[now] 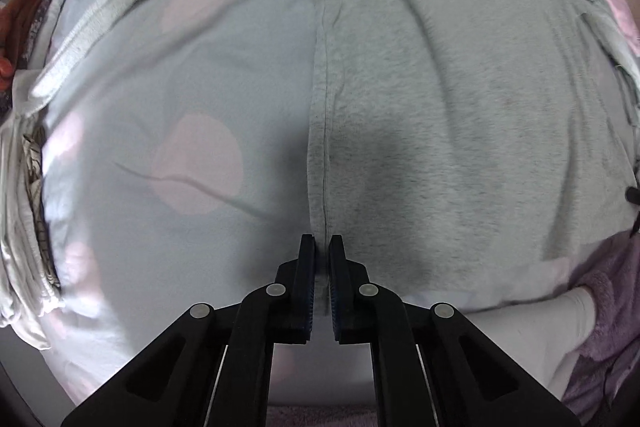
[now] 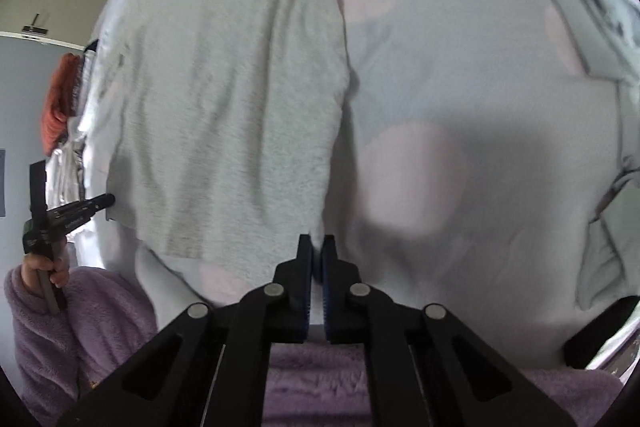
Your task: Fold clothes
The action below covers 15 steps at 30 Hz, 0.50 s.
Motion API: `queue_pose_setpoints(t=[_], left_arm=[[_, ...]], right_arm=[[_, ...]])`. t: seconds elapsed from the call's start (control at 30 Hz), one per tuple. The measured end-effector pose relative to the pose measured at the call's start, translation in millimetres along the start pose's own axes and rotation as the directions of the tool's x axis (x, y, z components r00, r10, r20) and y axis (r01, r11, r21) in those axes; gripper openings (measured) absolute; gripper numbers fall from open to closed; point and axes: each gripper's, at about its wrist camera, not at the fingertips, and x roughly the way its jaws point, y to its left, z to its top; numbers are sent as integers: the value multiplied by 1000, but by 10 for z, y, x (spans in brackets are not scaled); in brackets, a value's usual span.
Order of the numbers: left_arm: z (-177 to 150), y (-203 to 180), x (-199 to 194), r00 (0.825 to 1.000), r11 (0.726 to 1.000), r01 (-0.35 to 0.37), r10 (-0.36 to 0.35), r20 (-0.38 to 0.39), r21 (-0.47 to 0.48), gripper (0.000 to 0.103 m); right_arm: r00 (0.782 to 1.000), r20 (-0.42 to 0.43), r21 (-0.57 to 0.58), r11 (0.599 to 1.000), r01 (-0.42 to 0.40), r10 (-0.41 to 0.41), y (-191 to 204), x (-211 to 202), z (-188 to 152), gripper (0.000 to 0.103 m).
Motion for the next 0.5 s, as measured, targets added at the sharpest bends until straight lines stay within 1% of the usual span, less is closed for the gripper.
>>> queue_pose_setpoints(t=[0.07, 0.17, 0.2, 0.3, 0.37, 0.5], left_arm=[[-34, 45, -216, 999, 999, 35, -35, 22, 0, 5], [-125, 128, -531, 996, 997, 82, -82, 44, -5, 5], [-160, 152, -616, 995, 996, 92, -91, 48, -1, 5], [-242, 259, -717, 994, 994, 109, -109, 20, 9, 5], [-287, 303, -624, 995, 995, 100, -99, -22, 29, 5], [-313, 302, -323, 993, 996, 75, -71, -91, 42, 5]], right_arm=[[999, 36, -10, 1000, -8, 9, 31, -275, -20, 3], [997, 75, -25, 1000, -4, 6, 54, -659, 38, 3], [996, 84, -32, 999, 3, 0, 75, -749, 112, 3], [994, 89, -71, 995, 72, -66, 45, -1025, 89, 3], [991, 62, -80, 989, 121, -116, 89, -1019, 83, 3], [989, -21, -55, 988, 143, -144, -91, -766, 32, 3]])
